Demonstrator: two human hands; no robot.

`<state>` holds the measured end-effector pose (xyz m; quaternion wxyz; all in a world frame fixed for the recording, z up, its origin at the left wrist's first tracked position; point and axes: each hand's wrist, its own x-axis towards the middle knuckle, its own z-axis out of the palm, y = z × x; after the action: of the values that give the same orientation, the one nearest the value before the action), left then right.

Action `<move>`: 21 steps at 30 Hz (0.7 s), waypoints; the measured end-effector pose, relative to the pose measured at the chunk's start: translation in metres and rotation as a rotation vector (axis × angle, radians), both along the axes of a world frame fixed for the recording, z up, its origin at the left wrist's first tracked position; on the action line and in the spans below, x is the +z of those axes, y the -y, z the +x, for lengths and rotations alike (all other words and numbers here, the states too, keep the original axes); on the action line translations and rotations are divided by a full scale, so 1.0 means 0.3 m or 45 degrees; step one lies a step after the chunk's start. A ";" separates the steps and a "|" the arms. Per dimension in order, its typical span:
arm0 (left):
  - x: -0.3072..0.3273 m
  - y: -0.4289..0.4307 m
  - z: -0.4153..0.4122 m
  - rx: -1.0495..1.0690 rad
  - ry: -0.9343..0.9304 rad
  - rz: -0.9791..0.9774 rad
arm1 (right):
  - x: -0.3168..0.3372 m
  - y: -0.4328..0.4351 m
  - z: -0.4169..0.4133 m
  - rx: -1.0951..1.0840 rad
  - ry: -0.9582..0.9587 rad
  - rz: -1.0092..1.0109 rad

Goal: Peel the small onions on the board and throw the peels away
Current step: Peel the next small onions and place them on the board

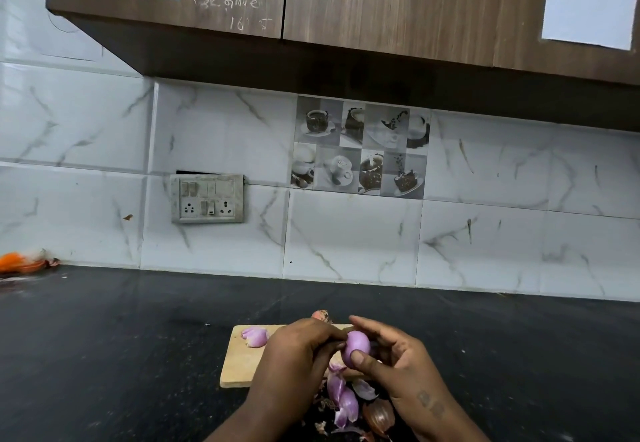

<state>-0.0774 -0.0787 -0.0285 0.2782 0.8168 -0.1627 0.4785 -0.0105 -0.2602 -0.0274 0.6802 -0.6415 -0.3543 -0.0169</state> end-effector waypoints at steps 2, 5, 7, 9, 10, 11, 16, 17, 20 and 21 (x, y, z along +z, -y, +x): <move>0.000 0.001 0.001 0.062 0.026 0.053 | 0.001 -0.002 -0.003 -0.017 0.008 -0.016; -0.001 0.013 0.005 0.102 0.052 0.104 | 0.001 -0.001 -0.009 -0.027 0.014 0.008; 0.001 0.019 0.002 0.081 0.036 0.041 | 0.003 0.001 -0.009 -0.023 0.031 0.017; 0.008 0.019 -0.002 0.050 0.017 -0.033 | 0.006 0.002 -0.011 -0.004 0.041 0.036; 0.012 0.019 -0.007 0.027 0.014 -0.075 | 0.007 0.002 -0.011 0.005 0.049 0.054; 0.014 0.021 -0.011 -0.001 0.013 -0.127 | 0.008 0.002 -0.012 0.009 0.068 0.073; 0.019 0.027 -0.014 -0.087 -0.024 -0.359 | 0.007 -0.011 -0.010 0.010 0.186 0.151; 0.019 0.028 -0.011 -0.094 -0.040 -0.396 | 0.007 -0.013 -0.008 0.005 0.207 0.156; 0.014 0.027 -0.006 -0.118 -0.121 -0.504 | -0.001 -0.023 0.000 -0.025 0.254 0.155; 0.016 0.027 -0.006 -0.139 -0.160 -0.561 | -0.006 -0.027 0.001 -0.028 0.265 0.159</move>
<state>-0.0792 -0.0867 -0.0236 0.4849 0.7546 -0.0806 0.4348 -0.0102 -0.2521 -0.0291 0.6782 -0.5964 -0.4143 -0.1129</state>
